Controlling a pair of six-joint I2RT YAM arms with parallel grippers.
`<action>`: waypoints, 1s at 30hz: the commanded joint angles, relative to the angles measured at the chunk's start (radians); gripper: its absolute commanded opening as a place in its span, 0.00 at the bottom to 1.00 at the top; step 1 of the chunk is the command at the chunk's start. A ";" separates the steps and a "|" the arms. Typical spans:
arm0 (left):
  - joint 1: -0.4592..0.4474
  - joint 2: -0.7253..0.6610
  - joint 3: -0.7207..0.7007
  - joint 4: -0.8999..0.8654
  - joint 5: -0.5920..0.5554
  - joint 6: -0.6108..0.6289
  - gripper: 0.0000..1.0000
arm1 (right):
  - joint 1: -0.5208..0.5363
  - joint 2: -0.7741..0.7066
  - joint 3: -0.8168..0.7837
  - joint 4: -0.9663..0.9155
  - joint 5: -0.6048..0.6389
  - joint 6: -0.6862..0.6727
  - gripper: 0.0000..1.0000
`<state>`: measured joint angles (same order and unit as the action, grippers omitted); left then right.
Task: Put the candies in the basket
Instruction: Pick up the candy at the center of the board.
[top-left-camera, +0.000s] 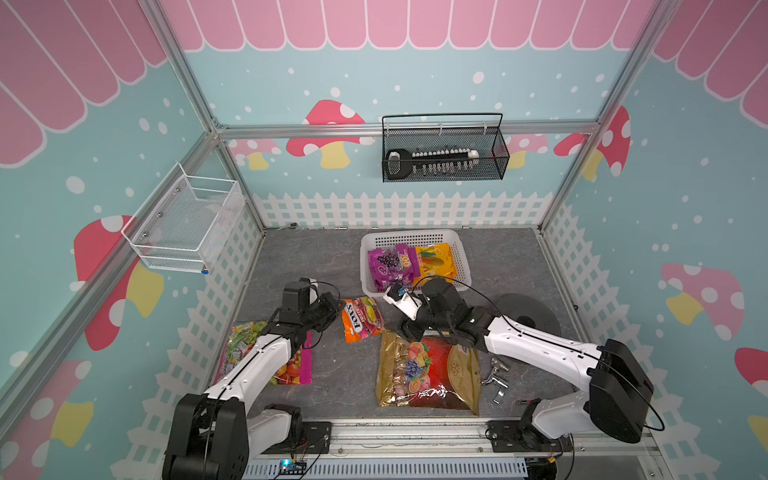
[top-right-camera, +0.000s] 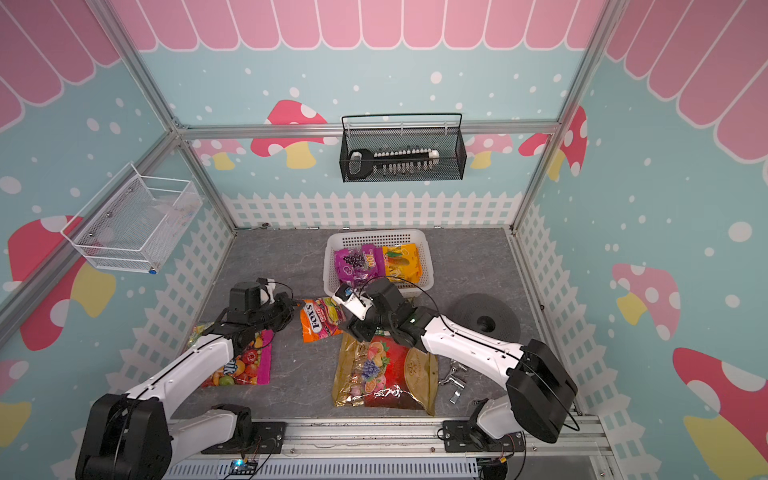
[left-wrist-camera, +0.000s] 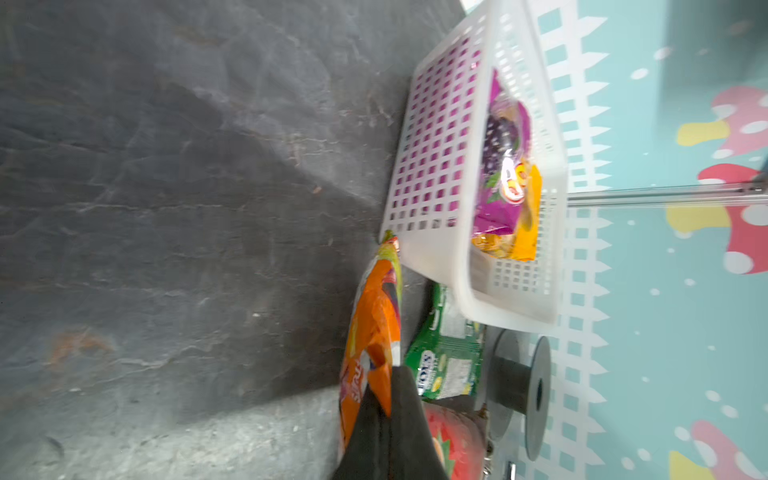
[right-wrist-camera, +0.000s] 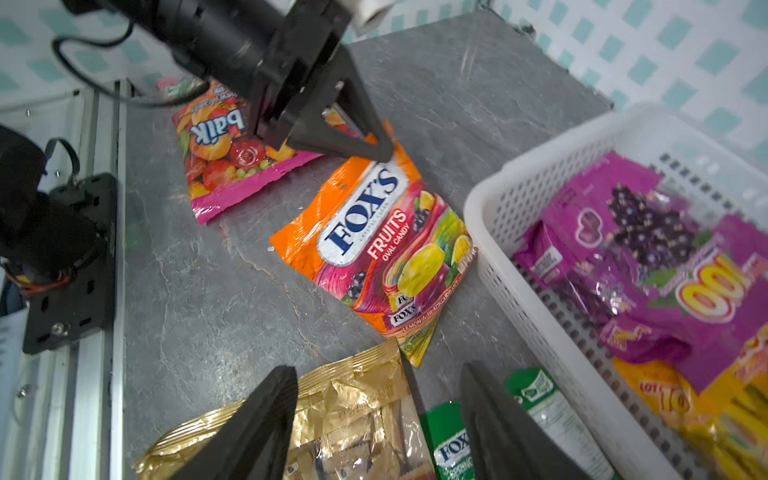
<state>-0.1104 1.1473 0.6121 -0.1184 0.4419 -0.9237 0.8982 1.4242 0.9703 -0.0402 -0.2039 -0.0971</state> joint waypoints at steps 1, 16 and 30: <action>0.004 -0.032 0.054 -0.113 0.064 -0.156 0.00 | 0.059 -0.004 -0.037 0.105 0.082 -0.277 0.71; 0.006 -0.023 0.131 -0.270 0.079 -0.516 0.00 | 0.124 0.183 -0.082 0.485 0.276 0.000 0.99; 0.037 -0.026 0.183 -0.296 -0.021 -0.654 0.00 | 0.219 0.329 -0.051 0.615 0.306 -0.124 0.99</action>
<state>-0.0799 1.1374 0.7769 -0.4026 0.4500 -1.5219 1.1137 1.6985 0.8799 0.5228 -0.0395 -0.2348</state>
